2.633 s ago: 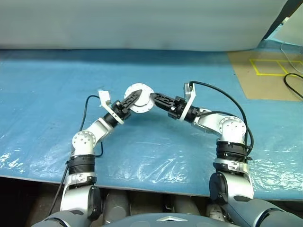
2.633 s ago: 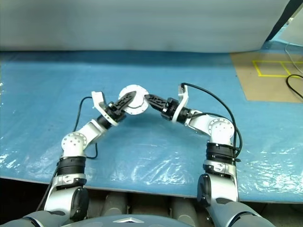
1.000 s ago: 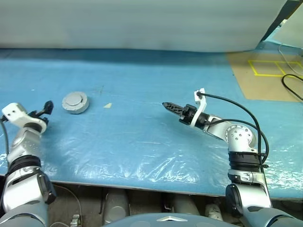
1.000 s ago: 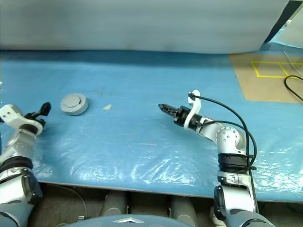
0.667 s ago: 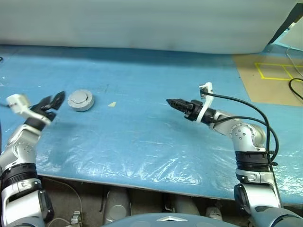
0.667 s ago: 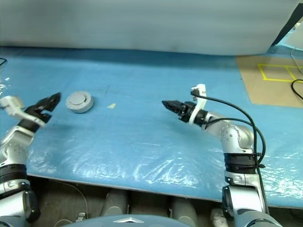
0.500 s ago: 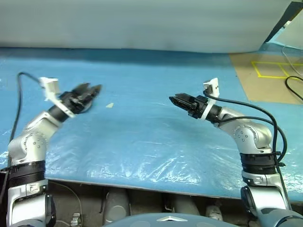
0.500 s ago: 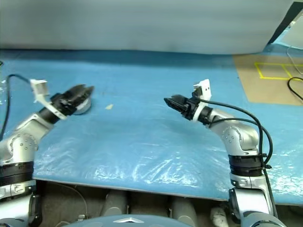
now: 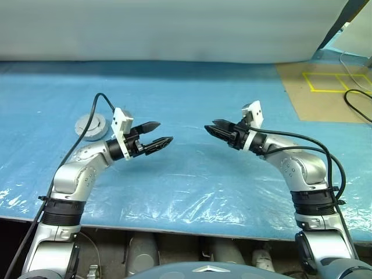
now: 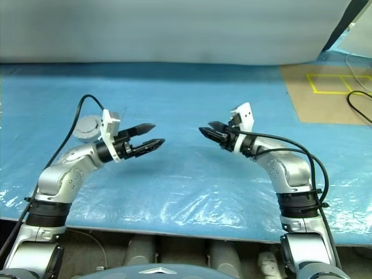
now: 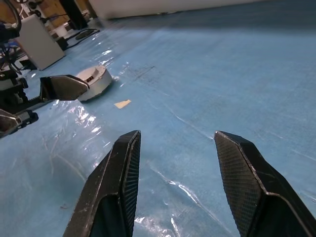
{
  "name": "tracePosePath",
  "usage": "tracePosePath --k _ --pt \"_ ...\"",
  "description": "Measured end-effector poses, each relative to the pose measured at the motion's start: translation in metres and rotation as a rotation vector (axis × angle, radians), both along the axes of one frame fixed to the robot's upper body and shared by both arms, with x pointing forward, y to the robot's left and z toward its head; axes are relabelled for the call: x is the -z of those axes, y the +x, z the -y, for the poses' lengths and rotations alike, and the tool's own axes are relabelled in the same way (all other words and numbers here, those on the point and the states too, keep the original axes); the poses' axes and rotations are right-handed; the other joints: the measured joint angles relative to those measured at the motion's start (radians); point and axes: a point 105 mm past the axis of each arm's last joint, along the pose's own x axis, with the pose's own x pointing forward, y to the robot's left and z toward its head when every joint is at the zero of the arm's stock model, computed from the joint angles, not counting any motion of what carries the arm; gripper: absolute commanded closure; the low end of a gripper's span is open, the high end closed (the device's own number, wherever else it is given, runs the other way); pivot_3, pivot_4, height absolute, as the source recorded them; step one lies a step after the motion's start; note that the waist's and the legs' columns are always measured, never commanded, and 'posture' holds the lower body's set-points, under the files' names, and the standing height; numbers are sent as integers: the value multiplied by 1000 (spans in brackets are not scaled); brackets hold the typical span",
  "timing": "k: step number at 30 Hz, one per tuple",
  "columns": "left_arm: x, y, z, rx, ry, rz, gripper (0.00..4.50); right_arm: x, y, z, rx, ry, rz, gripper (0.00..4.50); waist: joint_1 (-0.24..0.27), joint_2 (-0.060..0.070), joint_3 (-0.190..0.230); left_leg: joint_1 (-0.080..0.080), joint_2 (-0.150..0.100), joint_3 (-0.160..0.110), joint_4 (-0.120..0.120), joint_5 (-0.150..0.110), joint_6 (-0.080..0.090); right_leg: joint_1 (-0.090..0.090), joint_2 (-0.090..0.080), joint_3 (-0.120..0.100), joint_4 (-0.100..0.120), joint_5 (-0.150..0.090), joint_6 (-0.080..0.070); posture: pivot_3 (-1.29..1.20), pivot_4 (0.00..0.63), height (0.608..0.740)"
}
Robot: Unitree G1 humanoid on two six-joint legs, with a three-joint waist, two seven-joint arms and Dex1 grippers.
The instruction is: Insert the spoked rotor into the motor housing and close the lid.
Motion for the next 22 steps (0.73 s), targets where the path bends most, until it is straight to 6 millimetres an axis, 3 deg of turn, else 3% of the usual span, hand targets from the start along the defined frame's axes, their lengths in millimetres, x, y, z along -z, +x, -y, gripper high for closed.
tracePosePath --k 22 --pt "6 -1 -2 19 26 -13 11 5 -4 6 14 -41 11 2043 1 0 0 0 0 0 0 0 0 0 0 0 0 0 0 0 150 740"
